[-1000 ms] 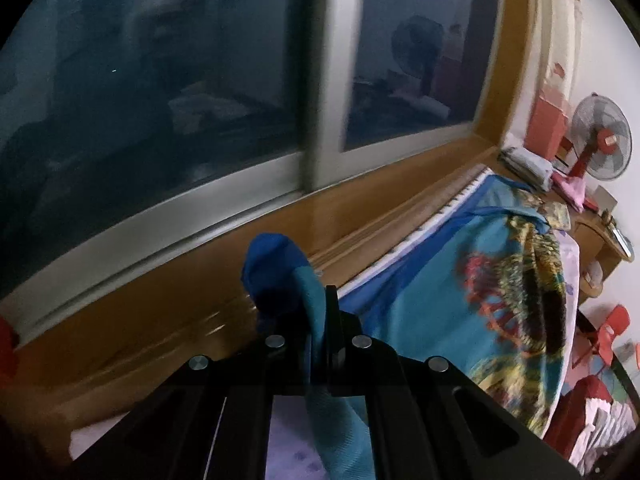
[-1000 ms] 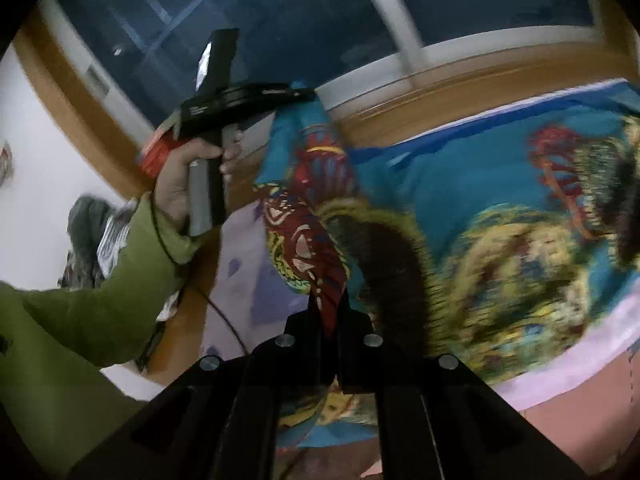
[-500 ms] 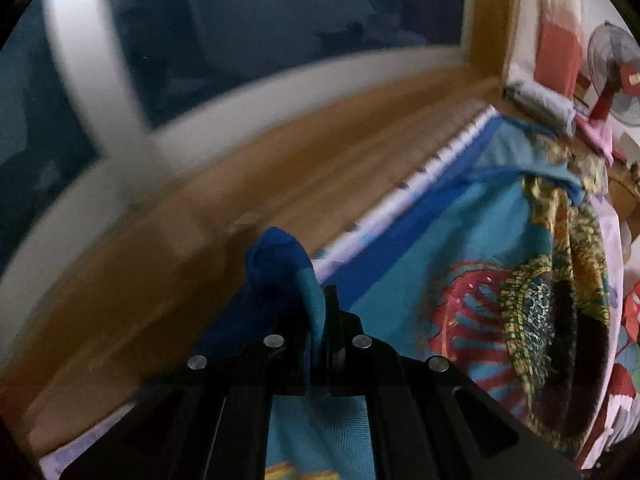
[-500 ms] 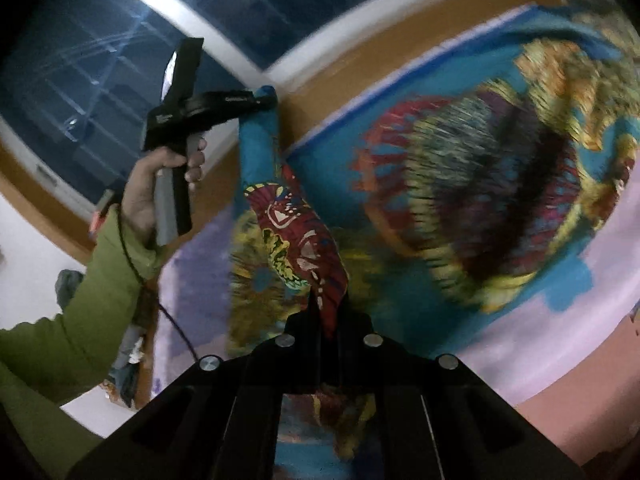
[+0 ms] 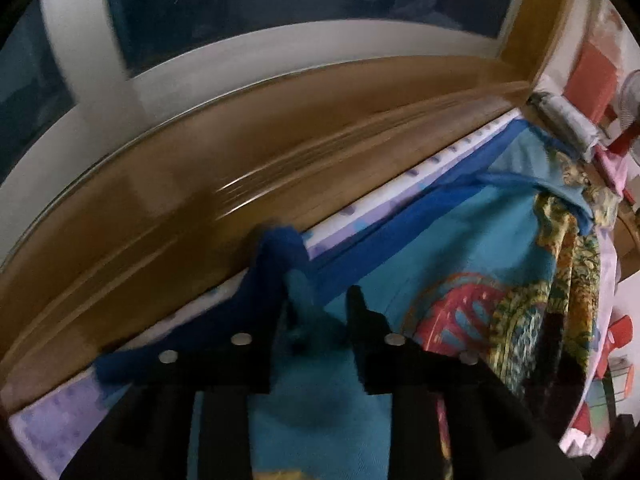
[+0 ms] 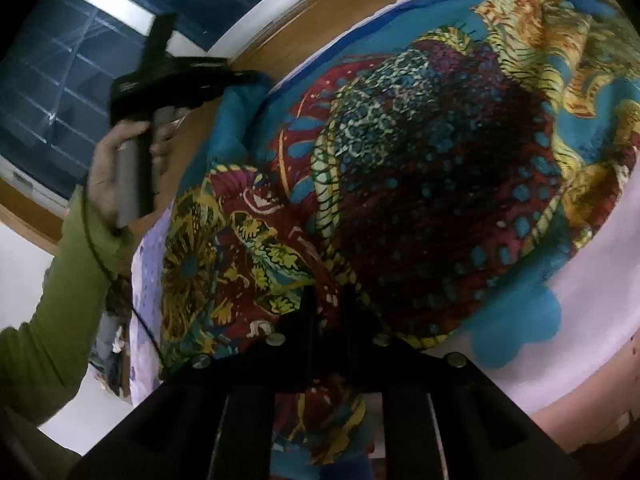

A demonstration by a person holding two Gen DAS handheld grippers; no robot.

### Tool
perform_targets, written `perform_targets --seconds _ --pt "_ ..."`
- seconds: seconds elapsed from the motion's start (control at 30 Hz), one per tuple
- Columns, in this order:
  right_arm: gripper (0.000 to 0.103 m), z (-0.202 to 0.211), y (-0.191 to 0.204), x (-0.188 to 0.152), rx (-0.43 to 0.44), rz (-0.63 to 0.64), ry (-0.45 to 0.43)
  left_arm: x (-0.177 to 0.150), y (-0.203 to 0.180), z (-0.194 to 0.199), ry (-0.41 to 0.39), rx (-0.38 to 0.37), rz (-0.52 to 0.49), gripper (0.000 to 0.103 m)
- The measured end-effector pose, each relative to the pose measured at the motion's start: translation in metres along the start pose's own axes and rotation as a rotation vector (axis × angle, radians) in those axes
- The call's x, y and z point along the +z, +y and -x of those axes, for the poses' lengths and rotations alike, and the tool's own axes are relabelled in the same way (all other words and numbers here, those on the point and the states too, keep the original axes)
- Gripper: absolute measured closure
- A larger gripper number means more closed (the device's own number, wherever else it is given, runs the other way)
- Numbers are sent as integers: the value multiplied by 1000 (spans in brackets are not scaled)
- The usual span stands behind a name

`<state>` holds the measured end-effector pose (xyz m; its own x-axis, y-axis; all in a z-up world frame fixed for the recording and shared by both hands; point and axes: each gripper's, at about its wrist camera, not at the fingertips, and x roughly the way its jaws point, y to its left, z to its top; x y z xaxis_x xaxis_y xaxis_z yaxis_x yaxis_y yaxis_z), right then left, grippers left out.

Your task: Fold clothes

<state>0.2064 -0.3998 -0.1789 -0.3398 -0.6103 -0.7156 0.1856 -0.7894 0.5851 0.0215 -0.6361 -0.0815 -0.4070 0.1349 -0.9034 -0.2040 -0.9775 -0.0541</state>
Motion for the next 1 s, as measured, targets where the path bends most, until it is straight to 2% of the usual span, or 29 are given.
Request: perform_targets --seconds 0.07,0.1,0.17,0.33,0.4,0.5,0.57,0.7,0.77,0.87,0.93,1.0 --pt "92 5 2 1 -19 10 -4 -3 8 1 76 11 32 71" --pt "92 8 3 2 -38 13 -18 -6 15 2 121 -21 68 71" --pt "92 15 9 6 -76 21 -53 -10 24 8 147 -94 118 71" --pt "92 42 31 16 -143 51 -186 -22 35 25 101 -198 153 69" --pt "91 48 51 23 -157 105 -229 -28 38 30 64 -258 147 61" --pt "76 34 79 38 -123 185 -208 -42 44 39 7 -309 158 57" --pt "74 14 97 49 -72 234 -173 -53 50 45 -36 -324 161 57" --pt "74 -40 125 78 -5 359 -72 -69 66 51 -68 -276 172 57" --pt "74 -74 126 93 -51 400 -18 -78 73 48 -73 -221 190 57" --pt "74 -112 102 117 -154 374 78 -96 95 40 -59 -147 265 57" --pt "74 -111 87 130 -172 357 90 -108 111 34 -55 -126 334 57" --pt "74 -99 83 144 -129 352 68 -119 128 28 -50 -104 404 57"
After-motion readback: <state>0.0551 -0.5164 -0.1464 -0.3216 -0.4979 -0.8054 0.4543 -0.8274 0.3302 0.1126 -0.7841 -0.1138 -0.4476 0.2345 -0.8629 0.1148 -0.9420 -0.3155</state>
